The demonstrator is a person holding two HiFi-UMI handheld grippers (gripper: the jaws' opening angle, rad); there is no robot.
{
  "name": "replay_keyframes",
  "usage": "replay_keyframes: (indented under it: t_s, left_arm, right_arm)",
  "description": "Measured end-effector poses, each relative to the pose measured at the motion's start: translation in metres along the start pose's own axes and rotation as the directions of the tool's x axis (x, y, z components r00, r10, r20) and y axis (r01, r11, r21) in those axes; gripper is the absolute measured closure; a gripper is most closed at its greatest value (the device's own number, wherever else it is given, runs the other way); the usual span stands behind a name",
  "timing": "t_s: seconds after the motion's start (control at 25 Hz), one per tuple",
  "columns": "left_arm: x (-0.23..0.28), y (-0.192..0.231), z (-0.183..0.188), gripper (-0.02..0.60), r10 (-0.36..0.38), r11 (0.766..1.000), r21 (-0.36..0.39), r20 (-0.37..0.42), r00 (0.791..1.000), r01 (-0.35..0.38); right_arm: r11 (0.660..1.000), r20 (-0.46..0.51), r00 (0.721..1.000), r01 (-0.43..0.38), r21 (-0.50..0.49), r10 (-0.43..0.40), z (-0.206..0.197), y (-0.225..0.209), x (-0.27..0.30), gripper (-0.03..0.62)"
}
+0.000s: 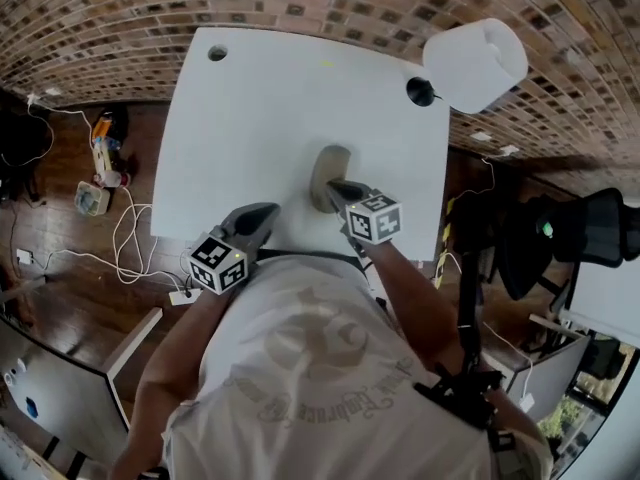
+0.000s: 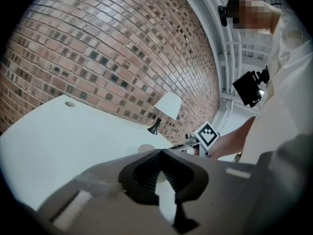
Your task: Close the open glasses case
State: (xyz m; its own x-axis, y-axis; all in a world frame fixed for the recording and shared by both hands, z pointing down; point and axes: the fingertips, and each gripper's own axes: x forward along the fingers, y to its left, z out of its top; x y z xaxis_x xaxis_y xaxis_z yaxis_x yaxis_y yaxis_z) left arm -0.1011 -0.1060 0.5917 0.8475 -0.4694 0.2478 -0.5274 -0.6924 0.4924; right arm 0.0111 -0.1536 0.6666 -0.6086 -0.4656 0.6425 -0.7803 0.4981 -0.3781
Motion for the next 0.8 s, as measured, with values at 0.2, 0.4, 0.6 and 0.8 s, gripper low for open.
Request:
replay_keyframes:
  t_s: [0.2,0.4,0.6,0.8]
  left_arm:
    - [-0.011,0.006,0.002,0.576,0.034,0.999,-0.003,0.015,0.999,-0.034]
    - [-0.009,-0.003,0.004,0.576,0.023,1.0,0.012,0.013,1.0,-0.023]
    - [-0.016,-0.007,0.004,0.576,0.022,0.999,0.035,0.01,1.0,-0.022]
    - [-0.025,-0.013,0.003,0.575,0.028,0.999,0.042,0.023,0.999,-0.029]
  right_arm:
    - [0.994,0.038,0.999,-0.038,0.098,0.035,0.005,0.001,0.006,0.586]
    - [0.981,0.092,0.996,-0.03,0.191,0.013,0.003,-0.007,-0.004,0.586]
    - [0.977,0.124,0.992,-0.005,0.212,-0.021,0.002,-0.009,-0.007,0.586]
    - [0.971,0.167,0.985,0.012,0.237,-0.053,0.001,-0.011,-0.014,0.585]
